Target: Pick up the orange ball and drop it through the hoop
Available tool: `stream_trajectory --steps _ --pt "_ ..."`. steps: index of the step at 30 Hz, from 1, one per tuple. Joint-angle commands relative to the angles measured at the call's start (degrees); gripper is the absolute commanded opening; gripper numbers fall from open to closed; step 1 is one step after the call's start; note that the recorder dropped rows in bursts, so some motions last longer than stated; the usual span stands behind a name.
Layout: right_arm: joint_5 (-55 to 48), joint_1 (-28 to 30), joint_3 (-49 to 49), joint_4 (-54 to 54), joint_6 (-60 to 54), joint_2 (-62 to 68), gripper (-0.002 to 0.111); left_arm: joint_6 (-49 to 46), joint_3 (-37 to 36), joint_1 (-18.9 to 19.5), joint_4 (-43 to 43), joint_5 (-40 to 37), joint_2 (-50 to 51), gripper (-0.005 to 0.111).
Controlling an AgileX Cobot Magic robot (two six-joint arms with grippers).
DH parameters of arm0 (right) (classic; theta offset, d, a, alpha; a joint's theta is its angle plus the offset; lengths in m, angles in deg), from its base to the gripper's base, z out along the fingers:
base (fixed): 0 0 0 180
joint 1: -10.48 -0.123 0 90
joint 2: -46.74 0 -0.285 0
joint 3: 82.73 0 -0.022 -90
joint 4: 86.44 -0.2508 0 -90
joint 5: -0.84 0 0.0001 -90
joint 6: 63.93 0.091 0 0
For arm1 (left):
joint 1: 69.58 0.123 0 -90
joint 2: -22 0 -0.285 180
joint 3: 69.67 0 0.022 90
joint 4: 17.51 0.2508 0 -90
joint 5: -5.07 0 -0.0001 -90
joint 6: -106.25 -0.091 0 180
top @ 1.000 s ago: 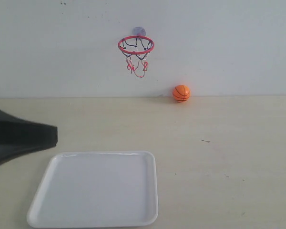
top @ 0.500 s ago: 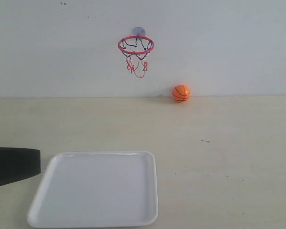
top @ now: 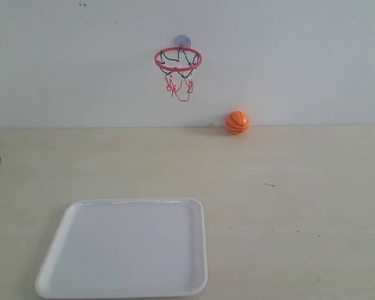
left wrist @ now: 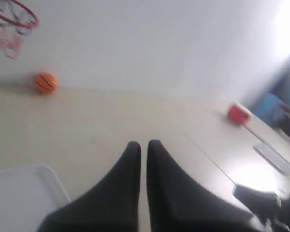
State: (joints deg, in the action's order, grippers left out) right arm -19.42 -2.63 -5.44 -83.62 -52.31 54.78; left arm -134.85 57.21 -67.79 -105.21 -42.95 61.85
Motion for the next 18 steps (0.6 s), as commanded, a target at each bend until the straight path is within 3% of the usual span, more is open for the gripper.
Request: stream_trajectory --steps 1,7,15,17,18 --pt "0.7 -0.1 -0.1 0.4 -0.2 -0.3 0.000 2.8 -2.4 -1.4 -7.8 16.6 -7.3 0.004" --pt "0.7 -0.1 -0.1 0.4 -0.2 -0.3 0.000 2.8 -3.1 -1.4 -10.5 24.3 -15.2 0.004" --pt "0.7 -0.1 -0.1 0.4 -0.2 -0.3 0.000 13.4 -3.1 -1.4 -12.2 19.2 -19.7 0.004" --pt "0.5 -0.1 -0.1 0.5 -0.2 -0.3 0.000 11.2 -3.1 -1.4 -7.0 18.9 -19.7 0.004" --pt "0.3 -0.1 -0.1 0.5 -0.2 -0.3 0.000 14.7 -3.1 -1.4 7.7 20.9 -19.7 0.004"
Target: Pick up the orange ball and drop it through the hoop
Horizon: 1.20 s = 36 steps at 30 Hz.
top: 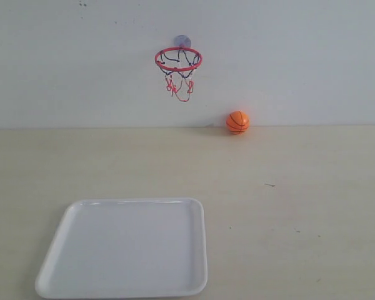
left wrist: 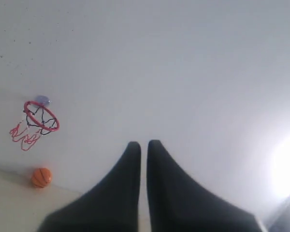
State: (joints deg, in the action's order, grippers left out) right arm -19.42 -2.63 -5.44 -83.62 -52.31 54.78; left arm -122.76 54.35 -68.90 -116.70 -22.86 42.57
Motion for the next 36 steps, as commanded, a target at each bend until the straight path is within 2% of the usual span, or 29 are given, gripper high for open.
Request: stream_trajectory --steps 1,3,5,6,7,10,13,20,28,33,36 --pt "0.3 -0.1 -0.1 0.5 -0.2 -0.3 0.000 6.1 -0.5 -0.3 25.5 1.8 -0.4 0.004" --pt "0.3 -0.1 -0.1 0.5 -0.2 -0.3 0.000 33.0 -1.5 -0.3 55.7 6.5 -0.4 0.004" --pt "0.3 -0.1 -0.1 0.5 -0.2 -0.3 0.000 58.8 -2.0 -0.3 80.9 7.1 -0.4 0.004" --pt "0.3 -0.1 -0.1 0.5 -0.2 -0.3 0.000 69.0 -2.3 -0.3 89.5 7.0 -0.4 0.004" --pt "0.3 -0.1 -0.1 0.5 -0.2 -0.3 0.000 75.6 -2.5 -0.3 94.5 6.8 -0.4 0.004" --pt "0.3 -0.1 -0.1 0.5 -0.2 -0.3 0.000 77.5 -3.4 -0.3 96.9 7.2 -2.3 0.004" --pt "0.3 -0.1 -0.1 0.5 -0.2 -0.3 0.000 77.5 -7.2 -0.3 101.6 11.7 -6.7 0.004" --pt "0.3 -0.1 -0.1 0.5 -0.2 -0.3 0.000 77.1 -14.6 -0.3 103.0 13.5 -12.3 0.004" --pt "0.3 -0.1 -0.1 0.5 -0.2 -0.3 0.000 77.1 -21.2 -0.3 109.3 15.7 -12.8 0.004" --pt "0.3 -0.1 -0.1 0.5 -0.2 -0.3 0.000 76.2 -21.2 -0.3 113.2 10.8 -12.8 0.004" --pt "0.3 -0.1 -0.1 0.5 -0.2 -0.3 0.000 69.9 -21.2 0.0 112.7 10.4 -12.8 0.004"
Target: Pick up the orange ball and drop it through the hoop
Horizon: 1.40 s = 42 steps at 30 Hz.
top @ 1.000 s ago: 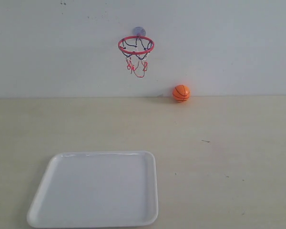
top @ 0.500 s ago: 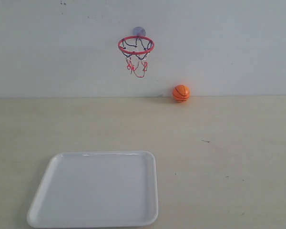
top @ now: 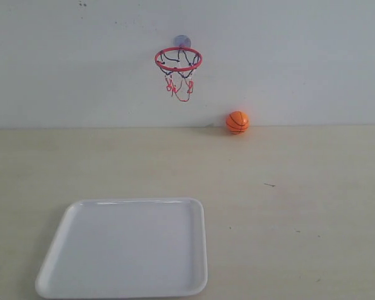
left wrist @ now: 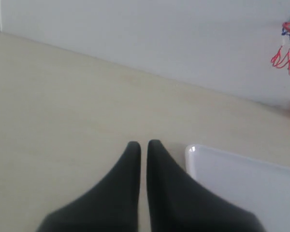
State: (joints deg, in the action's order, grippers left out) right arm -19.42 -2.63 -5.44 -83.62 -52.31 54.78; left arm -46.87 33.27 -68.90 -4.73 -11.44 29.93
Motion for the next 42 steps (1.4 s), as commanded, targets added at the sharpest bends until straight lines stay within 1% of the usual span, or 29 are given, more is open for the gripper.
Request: stream_trajectory --steps 1,3,5,42 --pt "0.3 -0.1 -0.1 0.5 -0.2 -0.3 0.000 -8.8 -0.2 0.1 -1.0 -1.1 -0.2 0.004" --pt "0.3 -0.1 -0.1 0.5 -0.2 -0.3 0.000 -14.1 -0.2 0.2 -4.2 -1.1 -0.2 0.004" --pt "0.3 -0.1 -0.1 0.5 -0.2 -0.3 0.000 -16.9 -0.2 0.2 -5.5 -1.1 -0.2 0.004" --pt "0.3 -0.1 -0.1 0.5 -0.2 -0.3 0.000 -16.9 -0.2 0.2 -5.5 -0.8 -0.2 0.004"
